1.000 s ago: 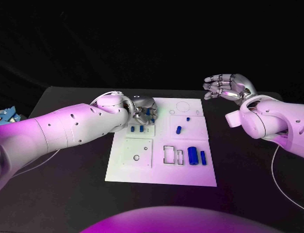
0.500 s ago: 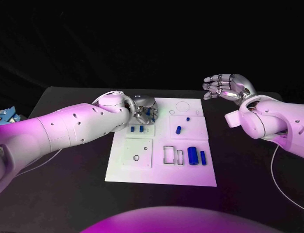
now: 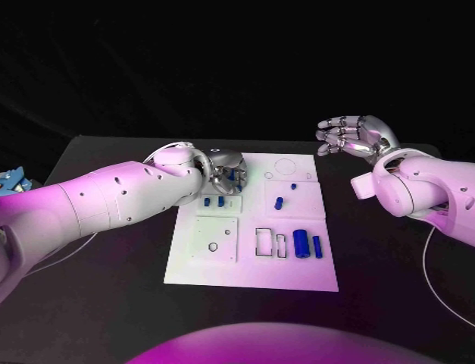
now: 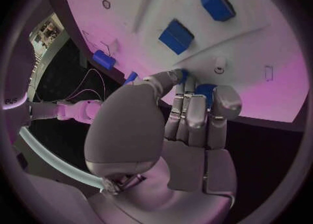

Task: Assemble the parts on the task board

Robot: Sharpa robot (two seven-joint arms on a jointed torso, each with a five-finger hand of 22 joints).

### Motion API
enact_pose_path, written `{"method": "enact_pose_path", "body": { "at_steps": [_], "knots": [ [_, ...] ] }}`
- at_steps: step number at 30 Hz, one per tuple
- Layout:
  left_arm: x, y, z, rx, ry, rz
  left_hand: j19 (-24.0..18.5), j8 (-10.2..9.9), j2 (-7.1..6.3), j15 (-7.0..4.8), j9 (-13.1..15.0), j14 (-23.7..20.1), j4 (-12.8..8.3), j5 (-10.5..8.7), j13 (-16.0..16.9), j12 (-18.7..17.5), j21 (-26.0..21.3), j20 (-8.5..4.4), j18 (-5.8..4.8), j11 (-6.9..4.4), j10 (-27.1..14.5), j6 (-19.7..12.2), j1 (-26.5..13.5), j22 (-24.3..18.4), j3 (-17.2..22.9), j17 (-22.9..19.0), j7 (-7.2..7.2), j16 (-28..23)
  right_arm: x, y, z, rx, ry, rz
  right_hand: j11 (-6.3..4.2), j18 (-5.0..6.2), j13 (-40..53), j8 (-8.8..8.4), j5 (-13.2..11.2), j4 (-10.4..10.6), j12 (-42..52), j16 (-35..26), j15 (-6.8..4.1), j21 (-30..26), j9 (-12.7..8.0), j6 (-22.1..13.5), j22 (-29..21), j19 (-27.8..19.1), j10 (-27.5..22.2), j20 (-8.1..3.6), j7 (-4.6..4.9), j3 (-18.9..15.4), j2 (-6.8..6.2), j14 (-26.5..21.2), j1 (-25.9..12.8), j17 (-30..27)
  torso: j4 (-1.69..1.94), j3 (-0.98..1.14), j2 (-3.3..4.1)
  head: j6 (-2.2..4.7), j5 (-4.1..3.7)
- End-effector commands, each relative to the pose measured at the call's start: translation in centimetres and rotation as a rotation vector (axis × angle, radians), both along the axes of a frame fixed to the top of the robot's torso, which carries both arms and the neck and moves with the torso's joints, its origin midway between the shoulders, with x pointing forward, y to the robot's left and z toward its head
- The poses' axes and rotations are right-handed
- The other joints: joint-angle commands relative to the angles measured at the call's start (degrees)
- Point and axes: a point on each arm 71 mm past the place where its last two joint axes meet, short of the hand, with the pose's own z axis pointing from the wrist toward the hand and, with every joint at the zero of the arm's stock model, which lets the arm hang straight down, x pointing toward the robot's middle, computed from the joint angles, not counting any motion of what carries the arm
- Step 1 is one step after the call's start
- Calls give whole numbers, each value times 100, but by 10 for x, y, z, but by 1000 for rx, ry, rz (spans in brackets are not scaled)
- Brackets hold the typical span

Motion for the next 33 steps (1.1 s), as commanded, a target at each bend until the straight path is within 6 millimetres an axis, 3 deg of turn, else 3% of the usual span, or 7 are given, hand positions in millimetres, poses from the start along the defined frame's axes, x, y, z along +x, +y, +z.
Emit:
{"method": "enact_pose_path", "body": {
  "at_steps": [1,21,24,29,33],
  "knots": [
    [-4,-3,-1,-26,0,-33,58,-17,42,4,10,52,-7,4,2,-32,39,10,-57,0,54,50,21,36,37,8,-7,34,0,2,1,1,-8,17,-6,54,-10,39,37,-17,37,-26,-8,-37,-5,-27,-5,58,-50,2,542,-32,34,10,19,0,-3,-5,-2,2,5],
    [-9,31,27,-134,-19,32,76,-58,20,12,26,69,-16,1,-23,-133,62,7,-62,13,125,98,-91,60,34,-49,8,23,-1,-2,1,-3,-10,10,-6,54,-10,39,37,-17,37,-26,-8,-37,-5,-27,-5,58,-50,2,542,-32,34,10,19,0,20,0,-8,-15,-7],
    [-9,37,29,-136,-10,43,76,-58,20,12,26,69,-16,1,-23,-133,62,7,-62,13,125,98,-91,60,34,-49,8,23,-1,-2,1,-3,-10,10,-6,54,-10,39,37,-17,37,-26,-8,-37,-5,-27,-5,58,-50,2,542,-32,34,10,19,0,24,2,-7,-24,-12],
    [-10,47,28,-129,8,63,73,-66,12,12,27,68,-21,2,-26,-146,59,8,-61,13,133,101,-100,55,32,-63,9,19,0,-2,1,-3,-11,9,-7,54,-15,44,37,-19,45,-28,-9,-40,-7,-26,-14,64,-50,1,541,-34,39,13,25,1,18,-11,1,-19,-11],
    [-9,54,26,-117,21,78,73,-66,12,12,27,68,-21,2,-26,-146,59,8,-61,13,133,101,-100,55,32,-63,9,19,0,-3,1,-3,-11,8,-7,54,-15,44,37,-19,45,-28,-9,-40,-7,-26,-14,64,-50,1,541,-34,39,13,25,1,12,-7,-6,-13,8]
  ]
}}
